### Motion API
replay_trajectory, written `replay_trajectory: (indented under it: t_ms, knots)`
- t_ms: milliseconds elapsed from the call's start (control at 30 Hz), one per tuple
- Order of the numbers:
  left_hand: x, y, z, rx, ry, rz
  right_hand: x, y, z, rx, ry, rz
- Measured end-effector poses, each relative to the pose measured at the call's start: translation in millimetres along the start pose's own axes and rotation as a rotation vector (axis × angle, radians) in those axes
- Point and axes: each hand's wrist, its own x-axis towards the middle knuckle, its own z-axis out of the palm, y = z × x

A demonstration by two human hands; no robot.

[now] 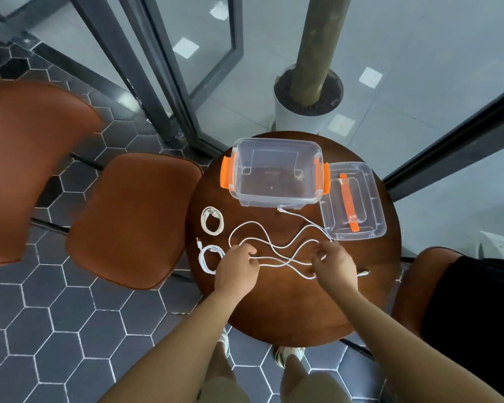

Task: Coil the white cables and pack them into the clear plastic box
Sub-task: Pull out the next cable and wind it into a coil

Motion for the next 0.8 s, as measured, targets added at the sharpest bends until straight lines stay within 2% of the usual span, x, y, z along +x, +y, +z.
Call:
replay_trajectory:
  t_ms: [167,367,467,600,800]
  knots:
    - [10,18,22,0.148,-0.018,0.106,9,33,-3,-0.075,0.030,0.070]
    - [15,30,33,0.283,0.003,0.198,16,50,-3,-0.128,0.064,0.062]
    - [16,33,37,0.349,-0.024,0.265,23,56,-5,-0.210,-0.027,0.089]
    - [13,37,41,0.406,-0.156,0.304,26,61,-4,-0.289,-0.162,0.099]
    - [6,34,43,0.414,-0.161,0.324,21,66,-3,-0.369,-0.182,0.055]
